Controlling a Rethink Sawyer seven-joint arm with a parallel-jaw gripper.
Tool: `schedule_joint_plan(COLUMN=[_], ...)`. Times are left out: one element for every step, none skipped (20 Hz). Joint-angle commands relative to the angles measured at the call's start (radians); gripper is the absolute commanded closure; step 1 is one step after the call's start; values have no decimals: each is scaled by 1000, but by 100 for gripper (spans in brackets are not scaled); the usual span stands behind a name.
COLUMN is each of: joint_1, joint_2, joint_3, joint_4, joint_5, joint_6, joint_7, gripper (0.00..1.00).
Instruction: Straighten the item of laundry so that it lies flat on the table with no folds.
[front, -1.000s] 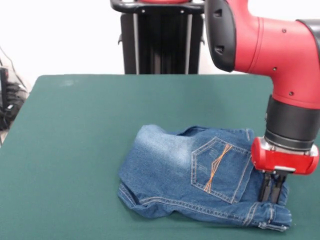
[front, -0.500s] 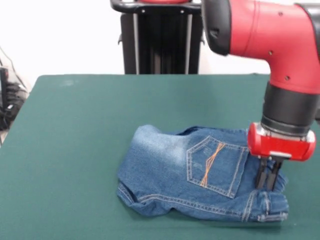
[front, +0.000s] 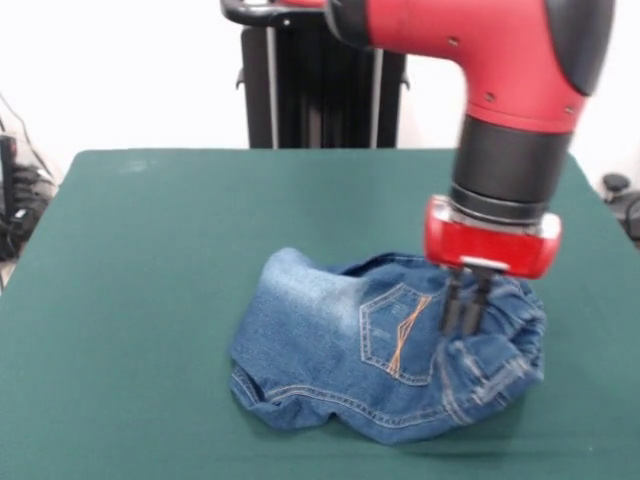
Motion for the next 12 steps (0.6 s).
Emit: schedule_joint_plan(joint_1=[-98, -116, -135, -154, -172, -189, -207, -223, -239, -251, -264, -274], joint_2=[-41, -42, -46, -49, -54, -60, -66, -71, -77, -83, -91, -98], joint_3=[152, 163, 174, 185, 193, 202, 212, 221, 232, 240, 248, 254], joint_4=[158, 159, 160, 161, 162, 163, 166, 167, 172, 174, 178, 181], joint_5=[-118, -132, -149, -167, -183, -200, -218, -235, -251, -268, -286, -302], joint_6=[128, 126, 122, 122, 123, 128, 131, 135, 139, 140, 142, 146], joint_7=[-85, -101, -114, -125, -139, -151, -161, -169, -174, -174, -172, -172], gripper=[100, 100, 100, 100, 100, 100, 100, 100, 100, 100, 100, 100])
